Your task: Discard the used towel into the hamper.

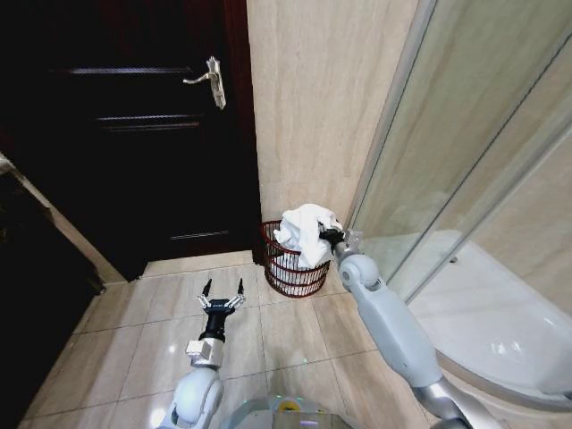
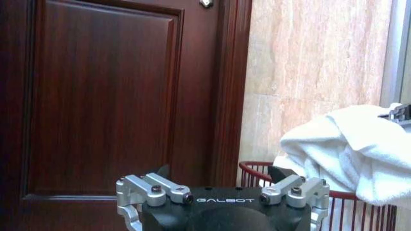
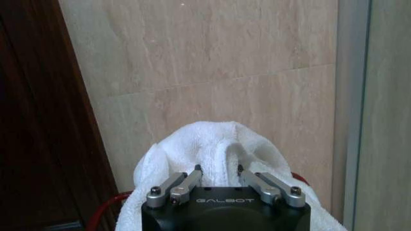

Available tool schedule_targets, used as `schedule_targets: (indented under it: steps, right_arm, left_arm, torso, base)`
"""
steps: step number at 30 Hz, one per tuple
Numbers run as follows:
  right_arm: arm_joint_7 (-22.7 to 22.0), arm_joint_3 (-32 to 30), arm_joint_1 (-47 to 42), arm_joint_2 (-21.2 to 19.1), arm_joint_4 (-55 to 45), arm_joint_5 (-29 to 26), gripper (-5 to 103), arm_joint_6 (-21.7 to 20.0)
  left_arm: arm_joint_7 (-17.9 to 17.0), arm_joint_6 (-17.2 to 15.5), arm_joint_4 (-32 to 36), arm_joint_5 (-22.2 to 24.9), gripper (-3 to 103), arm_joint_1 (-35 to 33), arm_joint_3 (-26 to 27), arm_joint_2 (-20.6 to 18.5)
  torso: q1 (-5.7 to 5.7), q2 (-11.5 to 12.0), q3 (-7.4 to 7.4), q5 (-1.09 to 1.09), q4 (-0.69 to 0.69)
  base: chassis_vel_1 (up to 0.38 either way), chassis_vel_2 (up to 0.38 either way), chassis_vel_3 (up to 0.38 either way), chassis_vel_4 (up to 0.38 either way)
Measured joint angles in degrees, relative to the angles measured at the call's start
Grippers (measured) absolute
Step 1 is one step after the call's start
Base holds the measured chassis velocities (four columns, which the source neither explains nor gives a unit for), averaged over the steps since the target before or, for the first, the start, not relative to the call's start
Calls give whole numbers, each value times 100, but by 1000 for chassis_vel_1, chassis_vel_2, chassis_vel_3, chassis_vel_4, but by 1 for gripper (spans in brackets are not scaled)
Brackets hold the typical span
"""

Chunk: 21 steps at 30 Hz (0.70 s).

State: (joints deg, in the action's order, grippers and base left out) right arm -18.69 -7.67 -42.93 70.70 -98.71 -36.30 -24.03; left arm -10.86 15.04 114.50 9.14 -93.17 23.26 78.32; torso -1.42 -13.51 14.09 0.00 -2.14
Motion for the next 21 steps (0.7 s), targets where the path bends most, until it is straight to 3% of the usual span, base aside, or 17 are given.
schedule_targets:
  steps: [15,19,21]
  right_arm:
    - [43,42,-142,-14,-137,31,17,52]
    - [-328,177,-197,-128,-367,-47,17,19]
    - [-545,272,-183,-275,-551,-316,17,-252]
  left_arm:
    - [0,9,45,-36,100,-84,46,36]
    - [2,1,46,-49,100,-77,38,46]
    - [3,0,41,-62,100,-78,35,66]
  torso:
    - [-5,-10,8,0,0]
    - [-6,-12,10,0,0]
    - [-7,-12,11,0,1]
  base:
    - [-57,65,64,-67]
    - [-120,123,130,-134]
    - [-80,78,74,-106]
